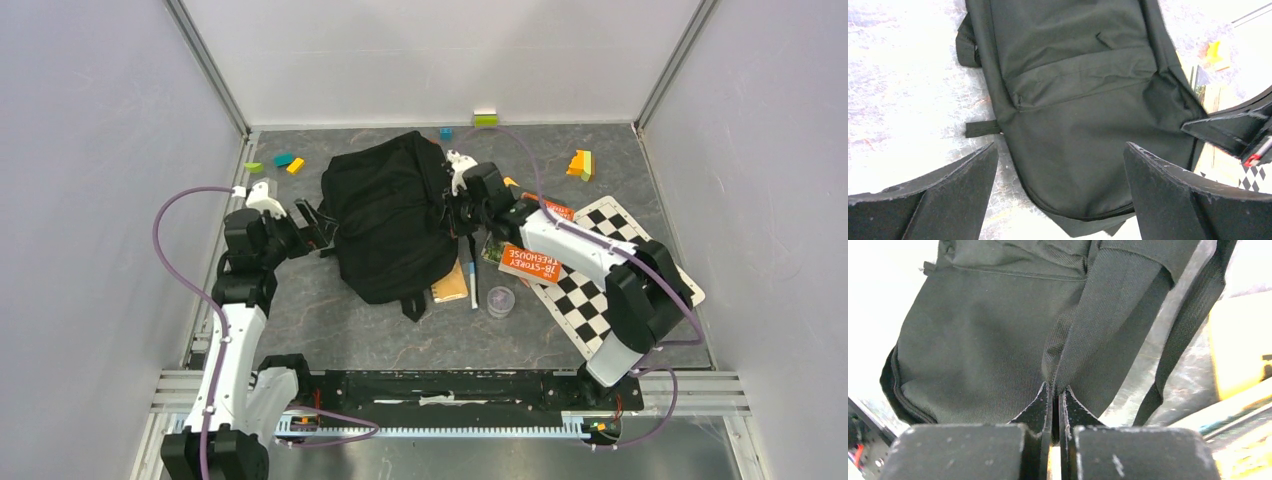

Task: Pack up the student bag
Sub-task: Adjust the student bag at the center of the board.

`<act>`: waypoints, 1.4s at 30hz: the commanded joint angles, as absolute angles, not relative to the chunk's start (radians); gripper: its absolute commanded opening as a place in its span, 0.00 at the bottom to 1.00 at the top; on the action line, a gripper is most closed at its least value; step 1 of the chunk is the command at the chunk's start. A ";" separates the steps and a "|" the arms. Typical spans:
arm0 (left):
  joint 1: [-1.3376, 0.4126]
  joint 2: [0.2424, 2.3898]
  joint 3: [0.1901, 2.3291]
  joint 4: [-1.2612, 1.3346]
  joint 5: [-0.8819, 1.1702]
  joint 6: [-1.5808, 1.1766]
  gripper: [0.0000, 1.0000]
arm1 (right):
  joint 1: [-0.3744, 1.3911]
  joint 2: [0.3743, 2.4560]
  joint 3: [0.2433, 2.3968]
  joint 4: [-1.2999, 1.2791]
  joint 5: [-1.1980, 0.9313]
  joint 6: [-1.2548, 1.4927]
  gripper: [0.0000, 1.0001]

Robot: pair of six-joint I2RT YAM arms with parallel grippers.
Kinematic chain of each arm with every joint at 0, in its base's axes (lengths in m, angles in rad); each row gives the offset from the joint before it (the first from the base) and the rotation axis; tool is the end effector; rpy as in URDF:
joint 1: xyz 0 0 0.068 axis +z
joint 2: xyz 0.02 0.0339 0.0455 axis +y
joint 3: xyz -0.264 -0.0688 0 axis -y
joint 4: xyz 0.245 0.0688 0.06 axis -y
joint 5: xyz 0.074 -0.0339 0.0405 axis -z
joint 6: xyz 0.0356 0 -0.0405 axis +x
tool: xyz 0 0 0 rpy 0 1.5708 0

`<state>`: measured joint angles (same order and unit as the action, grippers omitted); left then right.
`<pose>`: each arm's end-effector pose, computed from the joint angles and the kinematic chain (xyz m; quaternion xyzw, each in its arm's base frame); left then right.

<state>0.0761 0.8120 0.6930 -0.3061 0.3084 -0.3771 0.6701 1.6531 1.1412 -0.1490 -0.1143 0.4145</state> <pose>0.1873 0.0034 0.2911 -0.1054 0.8279 -0.2079 0.5102 0.2883 0.2336 0.2418 -0.1392 0.8863 0.2704 0.3493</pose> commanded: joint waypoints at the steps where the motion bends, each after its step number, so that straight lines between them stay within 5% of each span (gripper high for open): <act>1: 0.070 0.815 0.667 -0.332 0.345 -0.435 1.00 | 0.647 1.663 1.311 -0.363 -0.250 0.068 0.00; 8: 0.071 0.684 0.525 -0.352 0.331 -0.595 1.00 | 0.628 1.683 1.402 -0.503 -0.149 -0.081 0.01; 9: 0.071 0.681 0.507 -0.349 0.346 -0.612 1.00 | 0.627 1.678 1.404 -0.503 -0.110 -0.067 0.14; 12: 0.071 0.679 0.477 -0.334 0.403 -0.653 1.00 | 0.626 1.651 1.403 -0.505 -0.069 -0.022 0.77; 15: 0.071 0.694 0.498 -0.334 0.452 -0.665 1.00 | 0.626 1.588 1.346 -0.481 -0.032 0.113 0.93; 19: 0.072 0.761 0.591 -0.366 0.467 -0.609 1.00 | 0.638 1.444 1.114 -0.314 -0.114 0.358 0.94; 29: 0.072 0.864 0.783 -0.538 0.209 -0.313 1.00 | 0.809 1.154 0.642 0.098 0.056 0.767 0.98; 42: 0.070 0.800 0.726 -0.531 0.169 -0.269 1.00 | 0.846 1.340 0.625 0.389 0.098 0.940 0.98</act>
<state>0.0715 0.7994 0.7277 -0.5426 0.1806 -0.3225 0.8375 1.2861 0.5869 0.2813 0.0357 0.8604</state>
